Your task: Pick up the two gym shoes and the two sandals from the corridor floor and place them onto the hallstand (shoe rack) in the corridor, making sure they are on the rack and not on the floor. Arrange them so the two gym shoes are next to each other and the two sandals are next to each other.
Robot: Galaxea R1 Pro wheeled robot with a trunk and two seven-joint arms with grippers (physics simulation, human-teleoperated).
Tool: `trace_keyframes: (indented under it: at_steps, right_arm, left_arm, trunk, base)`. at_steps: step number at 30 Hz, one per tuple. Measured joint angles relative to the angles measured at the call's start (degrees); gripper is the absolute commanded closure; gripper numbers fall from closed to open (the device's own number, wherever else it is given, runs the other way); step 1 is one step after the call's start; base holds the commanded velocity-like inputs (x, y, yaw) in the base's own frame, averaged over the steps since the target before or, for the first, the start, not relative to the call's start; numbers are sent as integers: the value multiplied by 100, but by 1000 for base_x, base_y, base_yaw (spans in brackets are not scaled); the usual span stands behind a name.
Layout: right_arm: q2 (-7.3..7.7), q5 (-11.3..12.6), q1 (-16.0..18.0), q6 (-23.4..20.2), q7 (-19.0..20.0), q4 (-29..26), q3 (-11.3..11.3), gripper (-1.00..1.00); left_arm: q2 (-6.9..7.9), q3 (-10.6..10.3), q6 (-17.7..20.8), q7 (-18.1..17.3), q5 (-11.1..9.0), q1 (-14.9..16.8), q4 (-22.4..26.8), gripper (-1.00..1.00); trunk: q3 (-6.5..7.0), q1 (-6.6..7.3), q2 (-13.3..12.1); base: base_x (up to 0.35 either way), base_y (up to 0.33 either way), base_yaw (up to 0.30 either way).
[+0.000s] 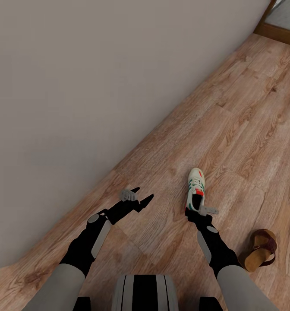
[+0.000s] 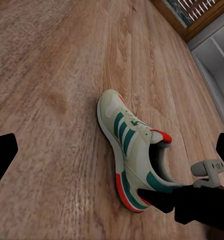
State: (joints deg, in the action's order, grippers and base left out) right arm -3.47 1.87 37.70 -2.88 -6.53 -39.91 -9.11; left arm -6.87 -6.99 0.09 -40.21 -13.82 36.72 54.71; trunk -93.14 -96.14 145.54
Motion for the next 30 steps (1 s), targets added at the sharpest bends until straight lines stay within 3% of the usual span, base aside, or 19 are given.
trace_keyframes:
  at_steps: [15,20,23,27,30]
  right_arm:
    - [0,2,0,0,-9,-69,-1,100]
    - [0,-2,1,-46,-12,-889,-10,100]
    - [-1,-8,1,-157,-12,-1948,-13,100]
    - [-2,-2,0,-961,-8,-3093,-16,100]
    - [-1,2,-2,-1524,-6,-3569,-23,100]
  left_arm:
    - [0,-2,-4,0,0,0,-3,-100]
    - [0,-8,-8,0,-1,0,-11,-100]
    - [0,-3,-9,2,1,0,-16,-100]
    - [0,0,-10,0,4,0,-16,-100]
    - [3,0,-6,0,4,0,-11,-100]
  trunk:
    - [0,0,0]
    - [0,0,0]
    - [1,1,0]
    - [0,1,0]
    - [0,0,0]
  base:
    - [0,0,0]
    - [0,0,0]
    - [0,0,0]
    - [0,0,0]
    - [0,0,0]
